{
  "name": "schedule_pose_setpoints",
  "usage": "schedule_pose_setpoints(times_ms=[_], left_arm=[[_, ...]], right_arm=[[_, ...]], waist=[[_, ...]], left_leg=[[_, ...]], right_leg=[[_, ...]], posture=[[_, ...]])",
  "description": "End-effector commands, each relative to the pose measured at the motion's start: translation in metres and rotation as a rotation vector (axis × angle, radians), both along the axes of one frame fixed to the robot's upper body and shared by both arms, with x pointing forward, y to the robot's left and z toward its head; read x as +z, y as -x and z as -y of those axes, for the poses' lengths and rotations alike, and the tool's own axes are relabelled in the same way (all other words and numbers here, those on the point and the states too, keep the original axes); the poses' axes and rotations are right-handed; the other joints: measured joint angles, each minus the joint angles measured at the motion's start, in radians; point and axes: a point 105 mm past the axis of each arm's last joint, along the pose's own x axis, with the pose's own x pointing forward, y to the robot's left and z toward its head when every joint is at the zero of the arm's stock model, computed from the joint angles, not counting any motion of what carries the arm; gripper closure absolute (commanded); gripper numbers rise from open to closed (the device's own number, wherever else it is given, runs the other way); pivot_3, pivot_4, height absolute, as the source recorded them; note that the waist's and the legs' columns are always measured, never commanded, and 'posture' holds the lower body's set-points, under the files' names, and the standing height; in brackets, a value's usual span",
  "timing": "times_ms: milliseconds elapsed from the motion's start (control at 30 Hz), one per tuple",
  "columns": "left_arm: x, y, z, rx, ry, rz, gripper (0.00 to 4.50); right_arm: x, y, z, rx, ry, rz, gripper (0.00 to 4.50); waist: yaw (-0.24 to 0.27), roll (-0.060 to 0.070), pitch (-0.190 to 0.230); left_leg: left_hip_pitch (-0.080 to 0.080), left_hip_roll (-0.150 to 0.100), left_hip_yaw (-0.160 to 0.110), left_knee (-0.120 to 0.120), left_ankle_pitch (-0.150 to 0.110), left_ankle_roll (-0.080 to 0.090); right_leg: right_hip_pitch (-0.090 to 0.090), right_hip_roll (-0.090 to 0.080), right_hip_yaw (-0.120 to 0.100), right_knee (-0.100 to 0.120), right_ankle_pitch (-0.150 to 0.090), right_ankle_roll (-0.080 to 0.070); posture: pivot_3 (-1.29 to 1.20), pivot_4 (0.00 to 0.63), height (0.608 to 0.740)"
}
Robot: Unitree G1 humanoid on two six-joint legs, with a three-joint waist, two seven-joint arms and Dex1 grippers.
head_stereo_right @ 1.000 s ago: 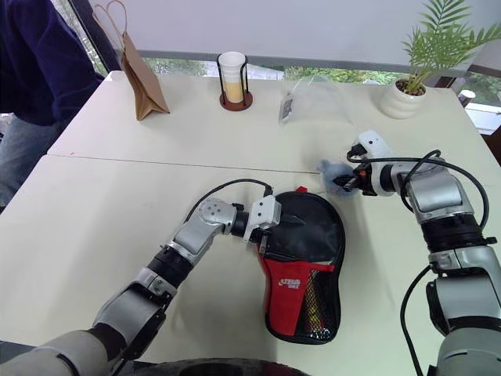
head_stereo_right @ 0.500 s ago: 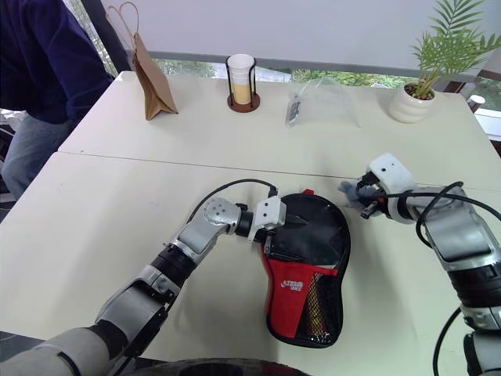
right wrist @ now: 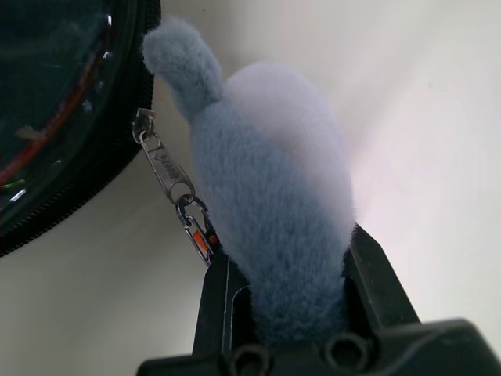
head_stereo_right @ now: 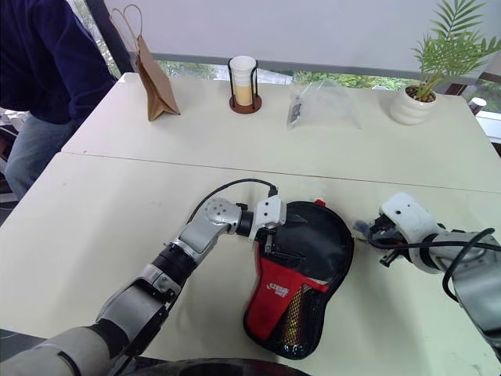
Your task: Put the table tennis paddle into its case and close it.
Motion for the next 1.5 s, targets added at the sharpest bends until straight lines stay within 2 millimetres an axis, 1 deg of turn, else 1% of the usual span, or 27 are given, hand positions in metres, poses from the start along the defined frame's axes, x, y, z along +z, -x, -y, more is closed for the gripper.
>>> schedule_pose_setpoints(times_ms=[33, 133, 233, 333, 433, 533, 633, 767, 833, 933, 1033, 1167, 1233, 1333, 1433, 1500], left_arm=[[-0.031, 0.002, -0.010, 0.036, -0.107, -0.058, 0.00], [-0.031, 0.001, -0.009, 0.035, -0.108, -0.048, 0.00], [-0.031, 0.000, -0.009, 0.038, -0.117, -0.033, 0.00], [-0.034, 0.000, -0.009, 0.037, -0.128, -0.022, 0.00], [-0.036, 0.001, -0.009, 0.023, -0.146, -0.005, 0.00], [-0.038, 0.003, -0.010, 0.009, -0.164, 0.008, 0.00], [-0.040, 0.003, -0.010, 0.005, -0.171, 0.013, 0.00], [-0.040, 0.003, -0.010, 0.004, -0.172, 0.018, 0.00], [-0.040, 0.004, -0.010, 0.004, -0.172, 0.019, 0.00], [-0.041, 0.004, -0.010, 0.003, -0.172, 0.020, 0.00], [-0.041, 0.005, -0.010, 0.002, -0.172, 0.018, 0.00], [-0.042, 0.006, -0.010, -0.002, -0.175, 0.016, 0.00], [-0.043, 0.006, -0.010, -0.003, -0.176, 0.015, 0.00], [-0.043, 0.006, -0.009, -0.003, -0.178, 0.015, 0.00], [-0.042, 0.005, -0.008, -0.005, -0.178, 0.016, 0.00], [-0.042, 0.005, -0.008, -0.006, -0.178, 0.017, 0.00]], right_arm=[[-0.002, -0.004, -0.009, -0.055, -0.045, 0.025, 4.42], [-0.004, -0.010, -0.016, -0.091, -0.065, 0.047, 4.42], [-0.007, -0.004, -0.024, -0.048, -0.050, -0.001, 4.42], [-0.010, 0.005, -0.025, -0.021, -0.016, -0.041, 4.42], [-0.011, 0.007, -0.021, -0.110, -0.053, -0.035, 4.42], [-0.010, 0.006, -0.024, -0.257, -0.202, -0.016, 4.42], [-0.018, 0.011, -0.024, -0.357, -0.324, -0.002, 4.42], [-0.040, 0.028, -0.026, -0.530, -0.481, 0.011, 4.42], [-0.049, 0.037, -0.027, -0.609, -0.519, 0.018, 4.42], [-0.054, 0.049, -0.032, -0.670, -0.552, 0.025, 4.42], [-0.055, 0.060, -0.036, -0.704, -0.582, 0.036, 4.42], [-0.049, 0.073, -0.033, -0.660, -0.578, 0.010, 4.42], [-0.045, 0.080, -0.030, -0.621, -0.568, -0.033, 4.42], [-0.040, 0.094, -0.025, -0.555, -0.536, -0.130, 4.42], [-0.034, 0.105, -0.024, -0.493, -0.502, -0.234, 4.42], [-0.030, 0.114, -0.029, -0.432, -0.480, -0.308, 4.42]], waist=[[-0.004, -0.001, -0.001], [-0.007, -0.003, -0.004], [-0.007, -0.004, -0.005], [-0.005, -0.003, -0.005], [-0.005, -0.004, -0.006], [-0.005, -0.007, -0.008], [-0.005, -0.009, -0.010], [-0.005, -0.011, -0.017], [-0.004, -0.012, -0.022], [-0.004, -0.013, -0.025], [-0.004, -0.013, -0.026], [-0.003, -0.013, -0.026], [-0.003, -0.013, -0.026], [-0.002, -0.012, -0.025], [-0.003, -0.010, -0.024], [-0.001, -0.008, -0.023]], left_leg=[[0.000, 0.000, 0.000, 0.000, 0.000, 0.000], [0.002, 0.000, 0.000, -0.001, 0.000, 0.000], [0.003, 0.000, 0.000, -0.002, 0.000, 0.000], [0.003, 0.000, 0.000, -0.002, 0.000, 0.000], [0.003, 0.000, 0.000, -0.002, 0.000, 0.000], [0.003, 0.000, 0.000, -0.002, 0.000, 0.000], [0.003, 0.000, 0.000, -0.003, 0.000, 0.000], [0.003, 0.000, 0.000, -0.004, -0.001, 0.000], [0.004, 0.001, 0.000, -0.005, -0.001, 0.000], [0.005, 0.001, -0.001, -0.005, -0.001, 0.000], [0.006, 0.001, -0.001, -0.006, -0.001, 0.001], [0.006, 0.001, -0.001, -0.006, -0.001, 0.001], [0.006, 0.001, -0.001, -0.006, -0.001, 0.001], [0.007, 0.001, -0.001, -0.007, -0.002, 0.002], [0.010, 0.002, -0.002, -0.008, -0.002, 0.003], [0.010, 0.002, -0.003, -0.008, -0.002, 0.003]], right_leg=[[0.000, 0.000, 0.000, 0.000, 0.000, 0.000], [0.002, 0.000, 0.000, -0.001, 0.000, 0.000], [0.002, 0.000, 0.000, -0.001, 0.000, 0.000], [0.002, 0.000, 0.000, -0.001, 0.000, 0.000], [0.002, 0.000, 0.000, -0.001, 0.000, 0.000], [0.002, 0.000, 0.000, -0.001, 0.000, 0.000], [0.002, 0.000, 0.000, -0.001, 0.000, 0.000], [0.002, 0.000, 0.001, -0.002, 0.000, 0.000], [0.002, 0.000, 0.001, -0.002, 0.000, -0.001], [0.003, 0.000, 0.001, -0.002, -0.001, -0.001], [0.003, 0.000, 0.001, -0.002, -0.001, -0.002], [0.004, 0.000, 0.001, -0.003, -0.001, -0.002], [0.005, 0.000, 0.001, -0.004, -0.001, -0.002], [0.008, 0.000, 0.000, -0.007, -0.001, -0.002], [0.013, 0.000, -0.001, -0.012, -0.003, -0.004], [0.015, 0.000, -0.002, -0.014, -0.003, -0.004]], posture=[[0.00, 0.150, 0.740], [0.00, 0.150, 0.740], [0.00, 0.150, 0.740], [0.00, 0.150, 0.740], [0.00, 0.150, 0.740], [0.00, 0.150, 0.740], [0.00, 0.150, 0.740], [0.00, 0.150, 0.740], [0.00, 0.150, 0.740], [0.00, 0.150, 0.740], [0.00, 0.150, 0.740], [0.00, 0.150, 0.740], [0.00, 0.150, 0.740], [0.00, 0.150, 0.740], [0.00, 0.150, 0.740], [0.00, 0.150, 0.740]])
